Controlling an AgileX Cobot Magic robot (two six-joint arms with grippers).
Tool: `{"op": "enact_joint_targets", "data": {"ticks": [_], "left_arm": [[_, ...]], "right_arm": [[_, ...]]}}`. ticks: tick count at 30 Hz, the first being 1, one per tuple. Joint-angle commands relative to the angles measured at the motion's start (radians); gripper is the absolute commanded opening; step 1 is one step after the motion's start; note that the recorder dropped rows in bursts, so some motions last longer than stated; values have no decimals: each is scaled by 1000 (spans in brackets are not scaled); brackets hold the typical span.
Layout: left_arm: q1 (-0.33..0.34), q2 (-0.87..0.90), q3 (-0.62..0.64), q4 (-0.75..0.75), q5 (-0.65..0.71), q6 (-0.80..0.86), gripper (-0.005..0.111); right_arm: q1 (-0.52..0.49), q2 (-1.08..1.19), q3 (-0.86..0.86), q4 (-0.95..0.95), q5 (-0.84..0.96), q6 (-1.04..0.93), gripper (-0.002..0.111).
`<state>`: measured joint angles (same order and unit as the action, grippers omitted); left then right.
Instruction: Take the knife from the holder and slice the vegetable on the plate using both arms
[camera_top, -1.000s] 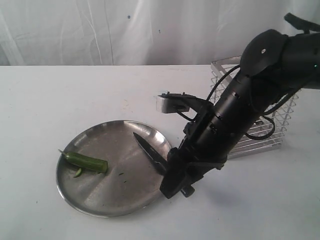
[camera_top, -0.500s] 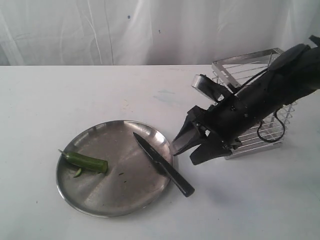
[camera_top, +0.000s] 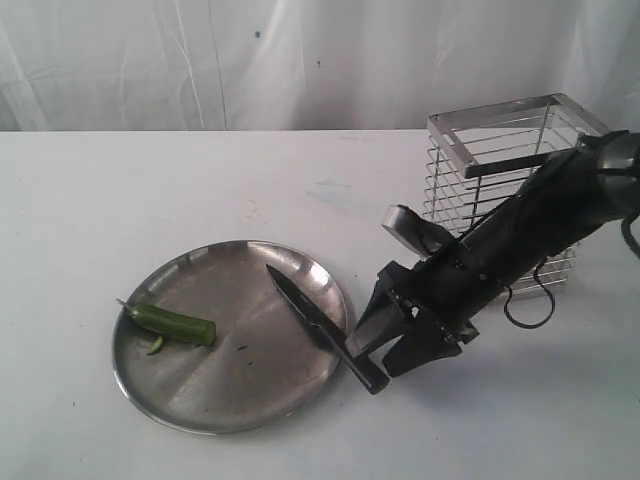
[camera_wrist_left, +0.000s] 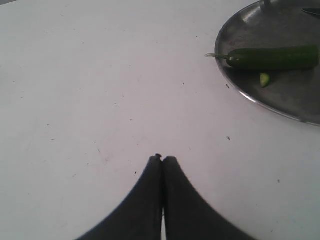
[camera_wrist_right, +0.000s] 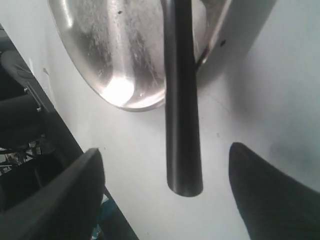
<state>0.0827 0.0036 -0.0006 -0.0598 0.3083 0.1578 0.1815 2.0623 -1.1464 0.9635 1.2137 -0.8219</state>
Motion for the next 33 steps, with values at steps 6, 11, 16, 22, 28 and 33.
{"op": "enact_joint_targets", "data": {"ticks": [6,11,16,22,28,33], "left_arm": [[-5,-4,1,-5,-1,-1,0],[-5,-4,1,-5,-1,-1,0],[-5,-4,1,-5,-1,-1,0],[-5,-4,1,-5,-1,-1,0],[-5,-4,1,-5,-1,-1,0],[-5,-4,1,-5,-1,-1,0]], "right_arm": [[32,34,20,38,7,-56,65],[75,34,20,38,7,-99,65],[86,39,20,38,-8,-101,65],[90,84,20,41,-52,-101,60],[90,125,20,54,-78,-92,21],[90,127,20,63,-67,-93,0]]}}
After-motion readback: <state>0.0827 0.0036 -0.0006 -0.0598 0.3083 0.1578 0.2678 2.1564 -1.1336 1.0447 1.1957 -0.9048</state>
